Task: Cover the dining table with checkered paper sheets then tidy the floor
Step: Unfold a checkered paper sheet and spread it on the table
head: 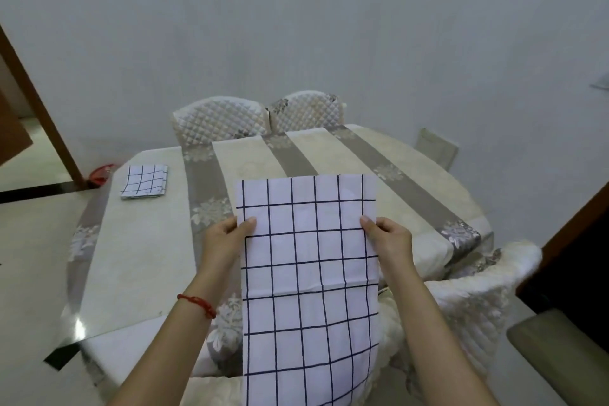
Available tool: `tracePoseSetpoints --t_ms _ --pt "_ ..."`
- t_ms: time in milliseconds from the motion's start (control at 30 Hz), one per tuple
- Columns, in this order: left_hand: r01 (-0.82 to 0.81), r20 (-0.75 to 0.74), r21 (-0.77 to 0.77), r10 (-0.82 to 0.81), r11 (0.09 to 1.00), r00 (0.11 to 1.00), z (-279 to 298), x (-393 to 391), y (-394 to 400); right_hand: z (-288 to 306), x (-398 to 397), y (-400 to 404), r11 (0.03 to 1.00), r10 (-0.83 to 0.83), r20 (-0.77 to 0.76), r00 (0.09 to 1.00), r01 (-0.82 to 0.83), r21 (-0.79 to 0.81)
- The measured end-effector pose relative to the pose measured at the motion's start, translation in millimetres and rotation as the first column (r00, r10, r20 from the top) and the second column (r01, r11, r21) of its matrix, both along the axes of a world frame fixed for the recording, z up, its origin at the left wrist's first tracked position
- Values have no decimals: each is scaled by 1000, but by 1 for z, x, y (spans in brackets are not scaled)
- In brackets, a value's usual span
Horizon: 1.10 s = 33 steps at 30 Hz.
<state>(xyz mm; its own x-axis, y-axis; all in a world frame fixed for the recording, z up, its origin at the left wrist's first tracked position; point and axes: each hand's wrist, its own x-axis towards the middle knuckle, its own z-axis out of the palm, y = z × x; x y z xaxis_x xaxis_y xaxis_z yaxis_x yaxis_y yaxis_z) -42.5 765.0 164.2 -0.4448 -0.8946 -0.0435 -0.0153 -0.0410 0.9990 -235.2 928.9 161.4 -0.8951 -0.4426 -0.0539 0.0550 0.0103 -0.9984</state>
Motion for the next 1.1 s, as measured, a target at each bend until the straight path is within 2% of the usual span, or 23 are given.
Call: tracePoseSetpoints --t_ms 567,800,1100 --pt "-36 -6 5 36 999 999 -1 -4 -8 -2 -2 8 998 -49 -28 998 48 -41" --pt "-60 -64 21 61 998 996 2 -3 -1 0 -3 12 996 -61 -115 991 52 -78" --pt "-140 -76 -77 134 987 988 24 -17 -3 22 -19 -3 994 -6 -180 984 -13 -106"
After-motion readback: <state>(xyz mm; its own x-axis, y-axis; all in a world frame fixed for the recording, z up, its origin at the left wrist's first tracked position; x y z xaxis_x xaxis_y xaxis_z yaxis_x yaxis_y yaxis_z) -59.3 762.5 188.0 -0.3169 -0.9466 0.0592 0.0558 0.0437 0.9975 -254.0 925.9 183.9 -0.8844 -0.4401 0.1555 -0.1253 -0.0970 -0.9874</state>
